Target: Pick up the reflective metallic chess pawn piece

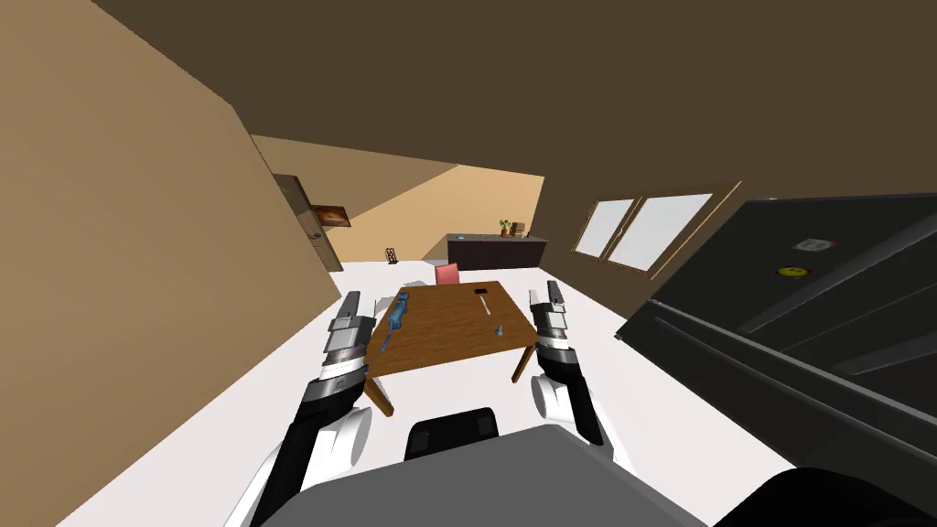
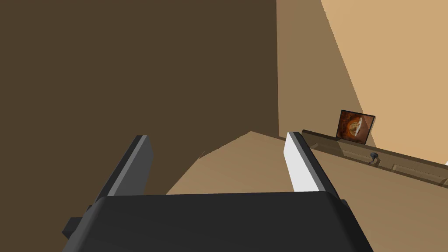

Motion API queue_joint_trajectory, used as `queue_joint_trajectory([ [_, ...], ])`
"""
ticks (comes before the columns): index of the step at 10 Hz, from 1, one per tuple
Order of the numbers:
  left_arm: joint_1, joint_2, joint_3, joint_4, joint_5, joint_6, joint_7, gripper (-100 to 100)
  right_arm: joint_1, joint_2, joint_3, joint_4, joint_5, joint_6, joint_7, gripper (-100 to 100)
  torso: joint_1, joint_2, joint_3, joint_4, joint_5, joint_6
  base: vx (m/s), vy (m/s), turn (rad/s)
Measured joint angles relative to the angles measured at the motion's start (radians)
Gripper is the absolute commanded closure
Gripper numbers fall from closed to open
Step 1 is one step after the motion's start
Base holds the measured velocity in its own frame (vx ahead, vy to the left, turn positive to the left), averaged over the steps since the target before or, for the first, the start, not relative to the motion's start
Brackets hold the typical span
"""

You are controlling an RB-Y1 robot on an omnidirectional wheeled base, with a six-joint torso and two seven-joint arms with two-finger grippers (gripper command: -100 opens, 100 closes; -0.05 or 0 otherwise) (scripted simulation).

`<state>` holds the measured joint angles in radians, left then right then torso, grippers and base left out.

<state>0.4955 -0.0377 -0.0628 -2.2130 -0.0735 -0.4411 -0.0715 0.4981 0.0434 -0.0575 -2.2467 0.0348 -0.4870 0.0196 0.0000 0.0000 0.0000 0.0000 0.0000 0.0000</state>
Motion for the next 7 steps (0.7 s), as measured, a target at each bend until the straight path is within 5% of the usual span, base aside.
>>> queue_joint_trajectory([
  [7, 0.0, 0.0, 0.0, 0.0, 0.0, 0.0, 0.0, 0, 0.009, -0.183, 0.02, 0.108, 0.045, 0.033, 0.027, -100, 0.001, 0.001, 0.001, 0.0, 0.0, 0.0, -0.015, 0.013, 0.068],
])
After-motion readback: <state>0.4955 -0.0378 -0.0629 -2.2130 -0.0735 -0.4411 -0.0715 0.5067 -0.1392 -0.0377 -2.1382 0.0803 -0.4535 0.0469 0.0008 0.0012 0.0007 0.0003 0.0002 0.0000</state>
